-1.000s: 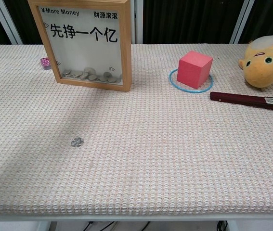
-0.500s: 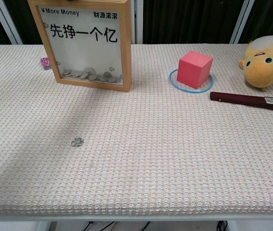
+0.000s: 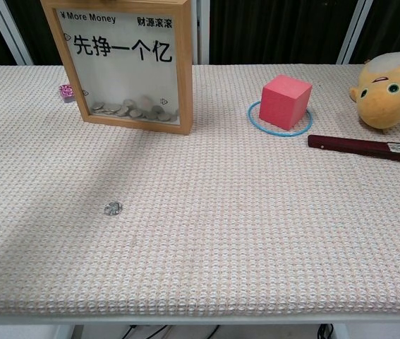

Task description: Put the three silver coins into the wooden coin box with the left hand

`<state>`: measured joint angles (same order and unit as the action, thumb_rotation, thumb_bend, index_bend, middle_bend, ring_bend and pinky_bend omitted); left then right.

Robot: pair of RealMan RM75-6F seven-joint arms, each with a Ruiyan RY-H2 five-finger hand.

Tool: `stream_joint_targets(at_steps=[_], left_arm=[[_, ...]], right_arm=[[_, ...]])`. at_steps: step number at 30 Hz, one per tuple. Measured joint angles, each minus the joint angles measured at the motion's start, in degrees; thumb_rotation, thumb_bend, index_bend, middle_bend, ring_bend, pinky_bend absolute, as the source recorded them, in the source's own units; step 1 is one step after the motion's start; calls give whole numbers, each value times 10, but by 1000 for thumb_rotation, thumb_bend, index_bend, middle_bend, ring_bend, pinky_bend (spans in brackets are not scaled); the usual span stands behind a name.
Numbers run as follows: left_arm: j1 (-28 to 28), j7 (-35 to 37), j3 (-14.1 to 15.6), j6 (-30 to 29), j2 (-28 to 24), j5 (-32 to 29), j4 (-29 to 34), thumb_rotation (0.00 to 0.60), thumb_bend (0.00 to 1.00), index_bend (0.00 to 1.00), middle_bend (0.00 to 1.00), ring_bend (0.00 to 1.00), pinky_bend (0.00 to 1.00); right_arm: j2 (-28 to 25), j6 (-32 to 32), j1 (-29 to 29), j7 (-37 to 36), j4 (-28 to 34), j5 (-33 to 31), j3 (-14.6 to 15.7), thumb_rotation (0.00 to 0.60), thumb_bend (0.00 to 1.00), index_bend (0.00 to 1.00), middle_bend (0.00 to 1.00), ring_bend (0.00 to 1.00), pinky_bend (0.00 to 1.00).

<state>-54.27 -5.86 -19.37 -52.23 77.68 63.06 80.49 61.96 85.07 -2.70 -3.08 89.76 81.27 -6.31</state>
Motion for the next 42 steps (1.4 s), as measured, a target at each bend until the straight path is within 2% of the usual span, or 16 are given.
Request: stream_joint_targets(at_steps=[4,6,10,12,16,21,25,31,38,42], left_arm=[[7,2,-3,-24,-4,9,19,600,315,251,335,182,167],[15,6,-3,-52,-9,27,39,600,316,302,346,182,186],[43,33,6,-112,-24,94,86,600,314,344,355,183,210],[65,56,21,-143,-37,141,115,600,296,342,355,183,211],[116,85,74,-199,-61,233,158,600,202,305,355,183,212],[190,104,168,-258,-65,319,162,600,189,312,349,183,212],[222,106,198,-288,-33,344,108,600,189,318,350,183,208],[254,117,220,-330,57,376,-44,600,191,320,350,183,204],[275,167,247,-353,174,408,-246,600,191,322,348,183,199],[283,207,263,-360,226,421,-310,600,191,339,347,183,199]], right_arm=[[0,1,1,2,1,1,0,600,324,0,0,0,0],[0,1,1,2,0,0,0,600,324,0,0,0,0],[-4,0,1,2,0,-2,0,600,324,0,0,0,0],[-5,1,1,1,2,-2,-1,600,324,0,0,0,0],[-6,2,0,6,6,0,-1,600,324,0,0,0,0],[-6,5,-1,20,14,4,-1,600,325,0,0,0,0],[-5,10,0,29,21,11,1,600,324,0,0,0,0],[-6,18,5,33,28,15,4,600,325,0,0,0,0],[-9,26,13,26,28,15,7,600,325,0,0,0,0],[-9,20,12,27,27,13,8,600,324,0,0,0,0]])
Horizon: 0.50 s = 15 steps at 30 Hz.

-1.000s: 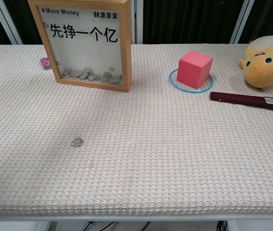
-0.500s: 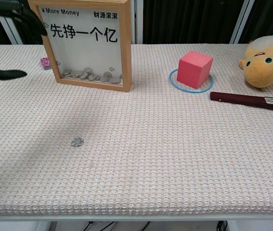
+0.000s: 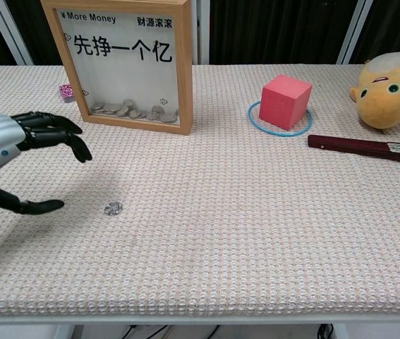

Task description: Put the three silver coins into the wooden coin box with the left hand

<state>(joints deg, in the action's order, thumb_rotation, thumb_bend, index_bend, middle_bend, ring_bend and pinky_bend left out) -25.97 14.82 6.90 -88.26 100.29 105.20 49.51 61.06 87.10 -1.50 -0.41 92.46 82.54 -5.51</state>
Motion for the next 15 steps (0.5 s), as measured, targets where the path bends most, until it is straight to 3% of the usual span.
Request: stream_joint_targets(at_steps=[5,15], left_arm=[[6,35,15,6,29,2,-18,600,191,349,346,183,199],[-4,6,4,13,67,1,-46,600,206,388,312,169,188]], right_arm=[[2,-9,-5,7,1,-1,0,600,324,0,0,0,0],[8,-17,-10,16,4,-3,1,600,324,0,0,0,0]])
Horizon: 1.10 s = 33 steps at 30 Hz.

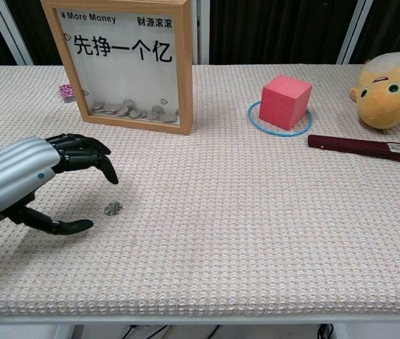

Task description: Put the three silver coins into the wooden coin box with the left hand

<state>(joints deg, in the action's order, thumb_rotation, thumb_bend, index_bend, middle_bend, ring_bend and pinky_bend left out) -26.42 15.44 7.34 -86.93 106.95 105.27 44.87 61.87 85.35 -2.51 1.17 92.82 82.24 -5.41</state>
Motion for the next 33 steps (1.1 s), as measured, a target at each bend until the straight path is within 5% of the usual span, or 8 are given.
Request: stream_joint_targets(at_steps=[33], left_arm=[[-16,-61,7,57,-1,-17,11,600,249,423,275,138,150]], right_arm=[[-4,-15,-3,-6,0,-8,4,600,323,0,0,0,0]])
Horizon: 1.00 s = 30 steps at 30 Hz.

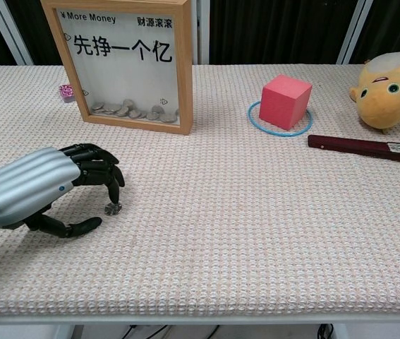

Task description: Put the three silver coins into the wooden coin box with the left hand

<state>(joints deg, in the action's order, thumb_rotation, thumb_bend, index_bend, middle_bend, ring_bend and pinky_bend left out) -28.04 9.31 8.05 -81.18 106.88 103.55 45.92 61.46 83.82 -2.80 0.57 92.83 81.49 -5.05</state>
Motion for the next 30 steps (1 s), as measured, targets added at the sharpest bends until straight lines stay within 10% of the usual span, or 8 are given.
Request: stream_joint_targets(at_steps=[30], left_arm=[[-4,-12,4,26,-22,-10,43,600,250,389,252,118,147]], right_arm=[[2,-2,-1,0,-5,0,0,600,324,0,0,0,0]])
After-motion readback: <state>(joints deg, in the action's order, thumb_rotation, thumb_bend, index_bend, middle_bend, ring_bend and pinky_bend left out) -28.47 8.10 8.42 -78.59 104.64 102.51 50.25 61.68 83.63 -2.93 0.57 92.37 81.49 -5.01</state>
